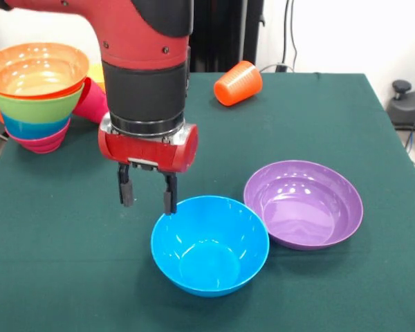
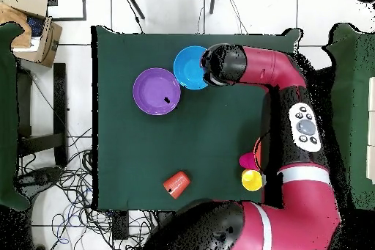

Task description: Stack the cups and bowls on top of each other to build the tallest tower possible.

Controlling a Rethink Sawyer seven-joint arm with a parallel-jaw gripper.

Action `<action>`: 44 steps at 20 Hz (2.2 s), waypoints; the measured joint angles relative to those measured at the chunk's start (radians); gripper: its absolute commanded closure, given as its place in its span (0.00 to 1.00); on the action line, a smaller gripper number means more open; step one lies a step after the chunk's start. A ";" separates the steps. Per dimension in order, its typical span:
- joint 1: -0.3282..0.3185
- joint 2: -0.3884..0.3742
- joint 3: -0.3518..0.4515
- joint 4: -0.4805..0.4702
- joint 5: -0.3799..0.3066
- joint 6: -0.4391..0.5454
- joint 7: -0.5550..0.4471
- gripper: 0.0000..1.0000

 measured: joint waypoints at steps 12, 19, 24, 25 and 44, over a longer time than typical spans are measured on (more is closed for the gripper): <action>0.029 0.093 -0.079 -0.027 0.000 -0.064 0.000 0.00; 0.033 0.133 -0.101 -0.027 0.000 -0.125 0.000 0.00; 0.033 0.143 -0.112 -0.027 0.002 -0.150 0.000 0.00; 0.033 0.143 -0.113 -0.027 0.003 -0.153 0.000 0.00; 0.034 0.132 -0.112 -0.027 0.065 -0.166 0.000 0.00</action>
